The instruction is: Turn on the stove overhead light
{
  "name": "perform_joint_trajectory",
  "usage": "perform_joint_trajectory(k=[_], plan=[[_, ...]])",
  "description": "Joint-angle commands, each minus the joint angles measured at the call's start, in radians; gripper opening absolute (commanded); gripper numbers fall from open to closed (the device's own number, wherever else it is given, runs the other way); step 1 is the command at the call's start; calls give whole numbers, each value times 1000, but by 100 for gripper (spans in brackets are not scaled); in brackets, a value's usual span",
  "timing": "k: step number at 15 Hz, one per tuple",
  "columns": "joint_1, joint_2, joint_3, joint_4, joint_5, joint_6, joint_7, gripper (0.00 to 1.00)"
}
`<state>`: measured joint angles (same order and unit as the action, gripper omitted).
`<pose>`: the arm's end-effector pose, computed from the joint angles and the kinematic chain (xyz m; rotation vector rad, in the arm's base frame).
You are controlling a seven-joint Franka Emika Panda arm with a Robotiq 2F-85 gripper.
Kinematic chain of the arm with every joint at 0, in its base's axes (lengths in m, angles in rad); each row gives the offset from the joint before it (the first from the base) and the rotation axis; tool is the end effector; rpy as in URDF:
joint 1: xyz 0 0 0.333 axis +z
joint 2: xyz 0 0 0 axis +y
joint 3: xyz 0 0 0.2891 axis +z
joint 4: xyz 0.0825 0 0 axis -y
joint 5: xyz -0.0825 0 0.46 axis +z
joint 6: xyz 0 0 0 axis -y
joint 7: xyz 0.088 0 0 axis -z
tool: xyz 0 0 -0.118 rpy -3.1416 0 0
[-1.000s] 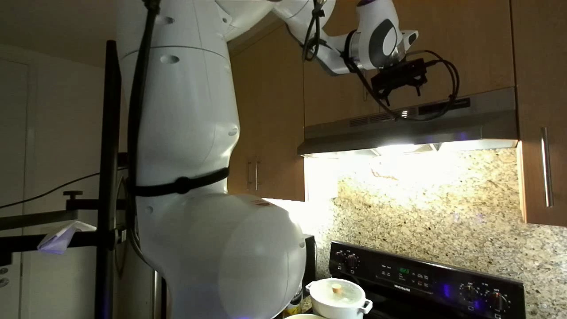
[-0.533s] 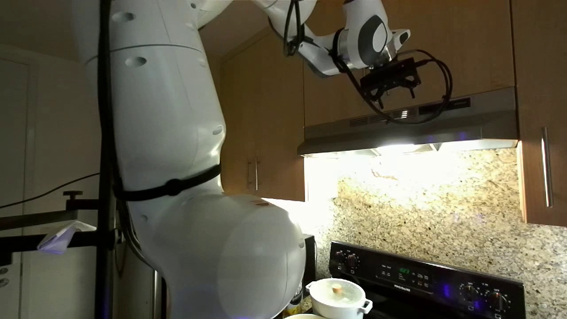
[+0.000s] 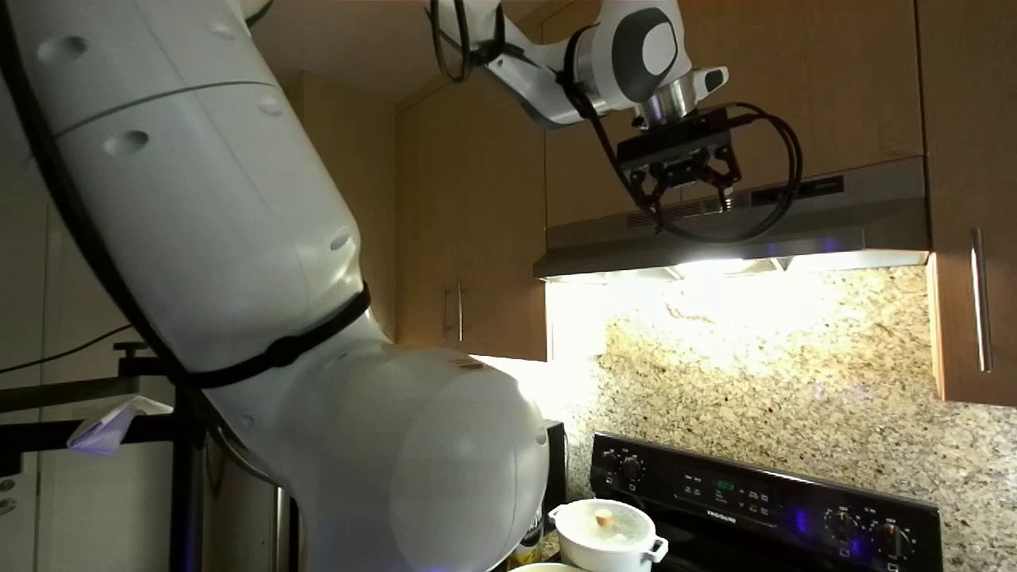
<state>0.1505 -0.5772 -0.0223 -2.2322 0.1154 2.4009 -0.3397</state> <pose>0.5172 0.0665 0.6369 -2.8246 -0.5902 -1.1406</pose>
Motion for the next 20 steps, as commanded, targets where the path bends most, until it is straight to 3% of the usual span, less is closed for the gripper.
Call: perform_joint_trajectory(k=[1,10,16,20], plan=[[-8,-118,-5,-144,-21,-62,24,100],[-168,-171,22,-361,-143,-74,218,100],[-115,-154,-42,-449,-23,-120,229,100],[-140,-160,-44,-497,-11,-190,254,100]])
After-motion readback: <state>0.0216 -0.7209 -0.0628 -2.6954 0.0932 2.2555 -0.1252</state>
